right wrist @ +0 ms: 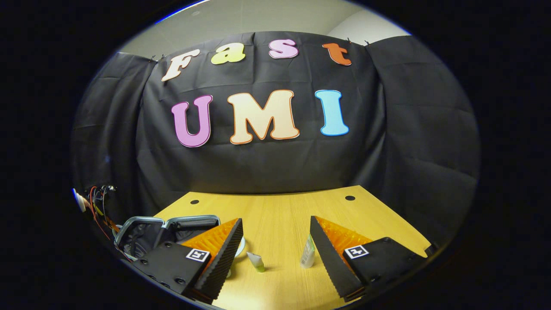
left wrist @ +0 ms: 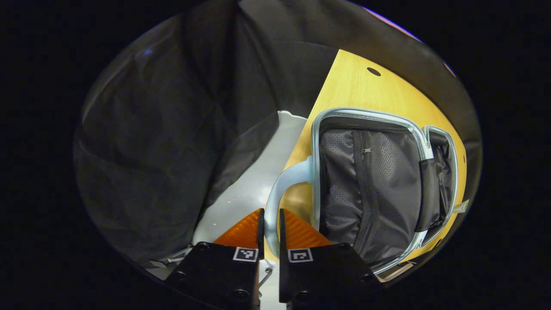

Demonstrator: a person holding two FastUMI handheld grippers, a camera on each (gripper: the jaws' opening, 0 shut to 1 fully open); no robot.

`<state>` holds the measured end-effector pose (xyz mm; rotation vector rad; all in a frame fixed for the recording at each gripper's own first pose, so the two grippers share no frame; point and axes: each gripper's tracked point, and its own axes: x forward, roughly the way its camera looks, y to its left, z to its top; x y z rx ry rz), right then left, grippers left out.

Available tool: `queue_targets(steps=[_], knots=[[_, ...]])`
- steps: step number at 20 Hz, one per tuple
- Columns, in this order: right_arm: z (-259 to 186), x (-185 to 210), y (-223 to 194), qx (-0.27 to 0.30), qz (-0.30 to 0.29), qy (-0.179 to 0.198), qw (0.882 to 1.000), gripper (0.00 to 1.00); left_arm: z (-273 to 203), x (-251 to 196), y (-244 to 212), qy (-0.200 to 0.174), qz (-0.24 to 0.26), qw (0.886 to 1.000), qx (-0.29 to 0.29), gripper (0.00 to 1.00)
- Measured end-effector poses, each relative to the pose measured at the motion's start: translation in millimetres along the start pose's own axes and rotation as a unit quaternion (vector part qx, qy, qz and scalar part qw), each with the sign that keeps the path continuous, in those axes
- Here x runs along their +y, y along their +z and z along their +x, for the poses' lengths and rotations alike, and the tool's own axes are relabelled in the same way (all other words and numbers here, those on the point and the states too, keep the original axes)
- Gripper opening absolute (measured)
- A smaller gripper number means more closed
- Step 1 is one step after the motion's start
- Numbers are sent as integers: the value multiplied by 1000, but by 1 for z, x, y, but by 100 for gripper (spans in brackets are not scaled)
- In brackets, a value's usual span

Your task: First open the suitcase, pack the skin care products into it, and then close the suitcase.

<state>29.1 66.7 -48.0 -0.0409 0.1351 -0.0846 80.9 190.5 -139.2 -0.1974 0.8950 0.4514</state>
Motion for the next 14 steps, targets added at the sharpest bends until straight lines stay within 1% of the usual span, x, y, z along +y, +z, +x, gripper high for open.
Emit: queue_targets(steps=[1, 3, 5, 7, 8, 9, 11, 14], knots=[[-2, -2, -1, 3, 2, 1, 1000, 97, -2, -1, 3, -1, -1, 1000, -7, 13], [-1, -9, -4, 7, 6, 0, 1000, 97, -17, -13, 10, -16, -6, 999, -28, 42], [1, -19, -7, 15, 10, -3, 1000, 98, -33, -24, 14, -23, 2, 998, -52, 71], [4, -31, -9, 22, 14, -9, 1000, 98, -61, -44, 12, -34, 13, 997, -73, 100], [7, -36, -8, 23, 16, -9, 1000, 97, -70, -58, 11, -40, 19, 995, -85, 96], [10, -41, -10, 24, 17, -7, 1000, 97, -85, -72, 10, -49, 23, 994, -97, 96], [17, -45, -14, 30, 17, 3, 999, 97, -111, -115, 5, -75, 37, 989, -121, 96], [30, -54, -26, 48, 13, 33, 998, 97, -141, -196, -24, -126, 47, 984, -117, 96]])
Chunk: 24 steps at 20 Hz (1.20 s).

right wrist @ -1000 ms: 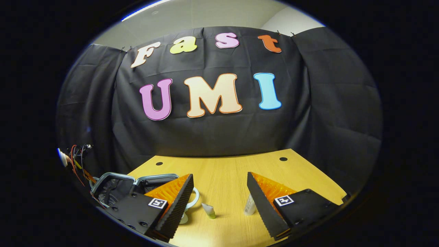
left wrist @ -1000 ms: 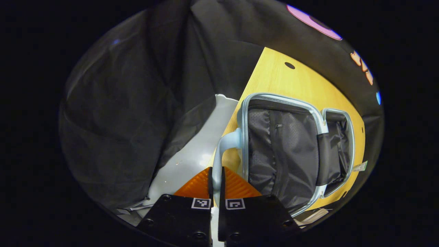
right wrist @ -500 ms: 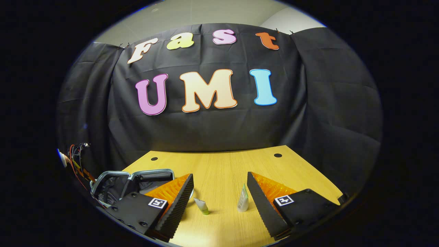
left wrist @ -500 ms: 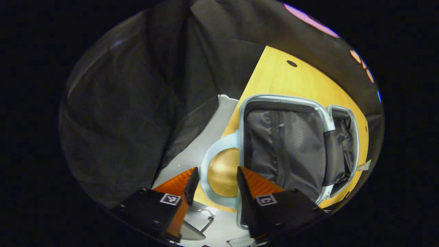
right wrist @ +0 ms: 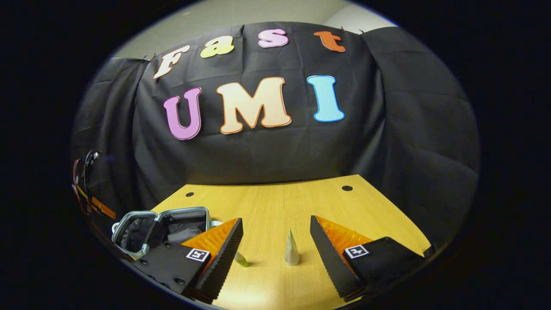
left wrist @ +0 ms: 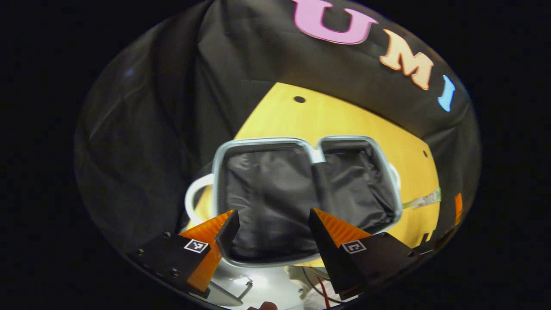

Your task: First open the suitcase, pack the skin care products into it, and then close the suitcase.

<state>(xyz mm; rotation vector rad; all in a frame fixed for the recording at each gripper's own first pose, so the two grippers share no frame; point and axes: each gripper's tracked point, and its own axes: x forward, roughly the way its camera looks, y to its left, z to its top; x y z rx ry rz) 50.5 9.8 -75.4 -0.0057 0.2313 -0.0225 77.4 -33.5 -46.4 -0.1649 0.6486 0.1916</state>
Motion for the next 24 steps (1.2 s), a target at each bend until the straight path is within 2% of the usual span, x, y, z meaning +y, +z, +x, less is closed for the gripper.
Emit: queue_targets(steps=[3, 7, 10, 13, 16, 19, 20, 21, 22, 24], knots=[[16, -10, -17, 31, -11, 40, 999, 98, -14, -90, -22, -40, -2, 999, -1, 96], [36, -25, -40, 71, -21, 101, 992, 98, -10, -197, -57, -67, 15, 998, -6, 96], [48, -34, -50, 98, -29, 135, 986, 98, 15, -266, -90, -77, 54, 996, 7, 96], [56, -32, -61, 115, -31, 171, 978, 98, 42, -318, -109, -94, 47, 994, 1, 97], [66, -31, -76, 130, -43, 203, 970, 98, 71, -358, -115, -100, 37, 994, -25, 96], [74, -34, -94, 147, -60, 215, 964, 99, 91, -382, -126, -95, 46, 994, -27, 96], [77, -34, -96, 146, -62, 218, 963, 99, 99, -387, -121, -96, 46, 993, -41, 96], [81, -33, -99, 146, -62, 220, 962, 94, 107, -390, -118, -91, 47, 993, -54, 96], [84, -32, -104, 151, -58, 223, 961, 98, 116, -387, -113, -82, 47, 993, -65, 97], [89, -28, -115, 157, -46, 226, 960, 99, 133, -385, -105, -67, 46, 993, -91, 96]])
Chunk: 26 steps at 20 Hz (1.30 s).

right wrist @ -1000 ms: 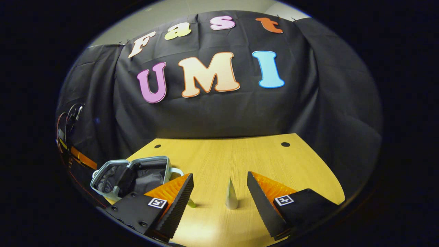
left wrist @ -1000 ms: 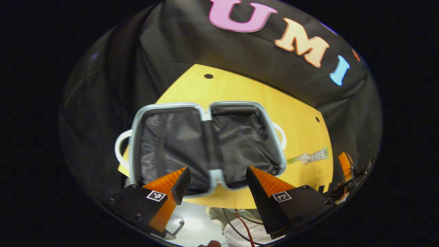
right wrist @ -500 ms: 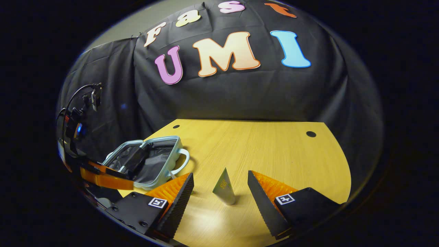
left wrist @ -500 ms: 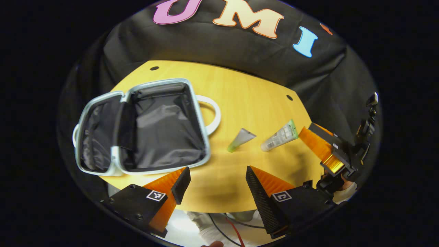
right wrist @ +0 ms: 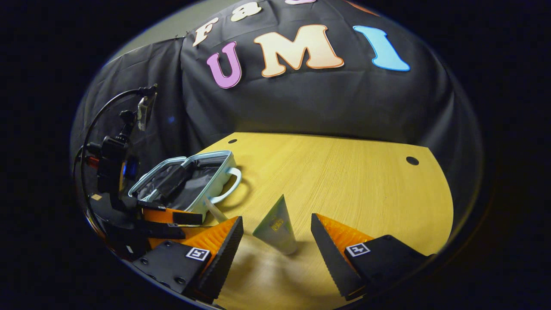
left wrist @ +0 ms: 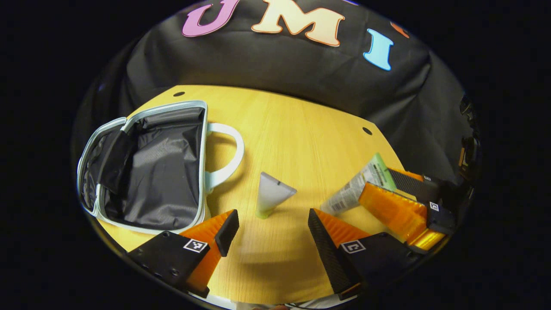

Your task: First open the suitcase, pack the skin care products into it, and then close the suitcase.

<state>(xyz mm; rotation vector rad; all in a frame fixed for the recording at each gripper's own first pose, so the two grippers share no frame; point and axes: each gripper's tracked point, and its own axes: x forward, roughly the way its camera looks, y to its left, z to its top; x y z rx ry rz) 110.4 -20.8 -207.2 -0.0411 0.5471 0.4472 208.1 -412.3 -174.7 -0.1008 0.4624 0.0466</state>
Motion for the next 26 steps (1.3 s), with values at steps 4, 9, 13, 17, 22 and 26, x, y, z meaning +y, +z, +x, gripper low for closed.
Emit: queue_targets(steps=[4, 9, 13, 17, 22, 26], knots=[[21, -1, -14, 3, -3, 4, 1000, 99, 30, -4, 0, -5, -17, 999, -27, 95], [39, 0, -28, 9, -12, 5, 1000, 94, 50, 4, -1, 13, -30, 999, -38, 89], [49, 3, -33, 9, -17, 11, 1000, 98, 60, 8, -5, 19, -39, 999, -31, 63], [56, 3, -38, 13, -11, 20, 1000, 97, 62, 6, -5, 6, -67, 997, -27, 29], [62, 0, -42, 18, -19, 23, 999, 74, 43, 3, 11, 6, -88, 996, -34, 23], [67, -5, -38, 16, -11, 13, 1000, 40, 21, 6, 26, 14, -87, 996, -33, 23]])
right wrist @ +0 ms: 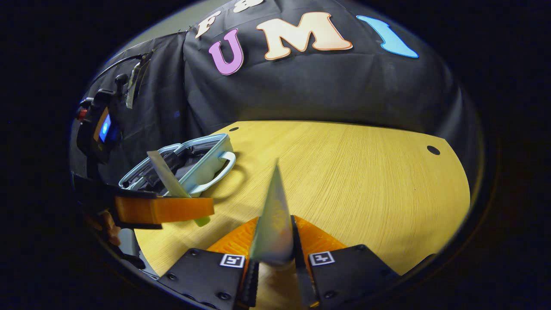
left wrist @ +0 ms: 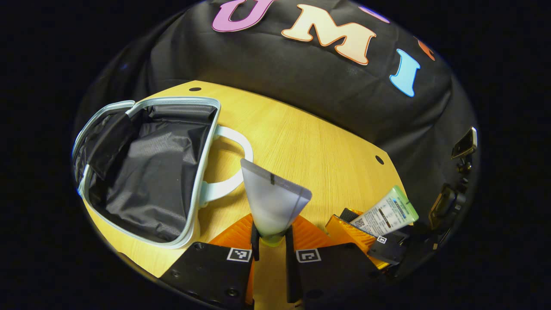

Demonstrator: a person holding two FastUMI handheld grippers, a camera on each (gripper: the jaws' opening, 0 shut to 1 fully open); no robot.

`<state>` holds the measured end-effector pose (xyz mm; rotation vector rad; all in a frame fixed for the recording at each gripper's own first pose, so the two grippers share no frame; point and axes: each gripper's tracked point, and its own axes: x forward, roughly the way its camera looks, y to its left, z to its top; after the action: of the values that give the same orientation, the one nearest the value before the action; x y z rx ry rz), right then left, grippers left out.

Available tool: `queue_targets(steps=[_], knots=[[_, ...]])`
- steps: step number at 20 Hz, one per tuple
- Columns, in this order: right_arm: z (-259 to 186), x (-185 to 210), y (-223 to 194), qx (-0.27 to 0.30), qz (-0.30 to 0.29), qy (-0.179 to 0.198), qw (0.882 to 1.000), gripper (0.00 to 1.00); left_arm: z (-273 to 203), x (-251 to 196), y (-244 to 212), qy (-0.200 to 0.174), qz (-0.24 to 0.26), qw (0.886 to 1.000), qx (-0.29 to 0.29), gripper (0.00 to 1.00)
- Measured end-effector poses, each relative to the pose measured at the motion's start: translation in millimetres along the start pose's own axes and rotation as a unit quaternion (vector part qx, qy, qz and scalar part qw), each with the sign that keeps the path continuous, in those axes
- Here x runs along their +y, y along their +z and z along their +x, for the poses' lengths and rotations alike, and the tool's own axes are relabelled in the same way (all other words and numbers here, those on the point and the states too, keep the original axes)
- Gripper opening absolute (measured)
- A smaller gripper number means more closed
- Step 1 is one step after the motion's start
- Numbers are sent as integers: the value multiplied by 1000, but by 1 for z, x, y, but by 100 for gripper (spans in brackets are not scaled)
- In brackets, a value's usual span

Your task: First open the suitcase, pack the skin care products into it, and then close the suitcase.

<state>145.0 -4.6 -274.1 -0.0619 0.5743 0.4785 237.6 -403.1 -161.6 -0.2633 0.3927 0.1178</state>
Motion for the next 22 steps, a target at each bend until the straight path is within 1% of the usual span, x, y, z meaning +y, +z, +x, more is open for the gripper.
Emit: queue_targets(steps=[1, 2, 3, 4, 5, 6, 7, 9, 10, 11, 12, 16, 17, 18, 19, 21, 22], knots=[[0, 2, -1, 8, 5, 3, 1000, 37, -5, 1, 5, 4, 0, 1000, -1, 23], [0, 4, -3, 21, 8, 6, 1000, 31, -10, 2, 9, 8, -3, 1000, 0, 23], [-2, 4, -5, 31, 6, 6, 999, 34, -15, 5, 12, 13, -7, 1000, 0, 23], [-4, 4, -7, 40, 4, 4, 999, 31, -21, 9, 16, 18, -9, 1000, 4, 23], [-7, 5, -9, 48, 0, 4, 999, 32, -26, 14, 20, 25, -8, 1000, 6, 23], [-10, 5, -10, 54, -3, 4, 999, 29, -31, 22, 24, 31, -6, 999, 9, 23], [-13, 6, -12, 62, -2, 5, 998, 29, -38, 29, 29, 37, -3, 999, 12, 23], [-20, 13, -15, 75, 8, 15, 997, 30, -53, 49, 38, 47, 11, 999, 18, 23], [-23, 14, -14, 76, 9, 15, 997, 32, -60, 61, 43, 54, 23, 998, 20, 23], [-26, 15, -12, 77, 7, 13, 997, 29, -66, 74, 48, 61, 35, 997, 23, 23], [-29, 16, -11, 77, 4, 9, 997, 32, -67, 87, 53, 64, 45, 996, 29, 23], [-43, 27, -4, 82, 10, -18, 996, 32, -68, 142, 58, 73, 80, 990, 86, 23], [-46, 33, -2, 84, 16, -24, 996, 29, -63, 155, 55, 68, 82, 988, 108, 23], [-51, 40, 0, 86, 21, -29, 996, 29, -60, 164, 49, 61, 78, 986, 137, 23], [-56, 49, 3, 86, 21, -34, 995, 32, -58, 173, 42, 54, 72, 982, 163, 23], [-62, 61, 7, 89, 13, -50, 995, 32, -49, 188, 32, 37, 66, 975, 207, 23], [-65, 68, 11, 88, 10, -58, 994, 29, -45, 199, 27, 34, 71, 971, 226, 24]])
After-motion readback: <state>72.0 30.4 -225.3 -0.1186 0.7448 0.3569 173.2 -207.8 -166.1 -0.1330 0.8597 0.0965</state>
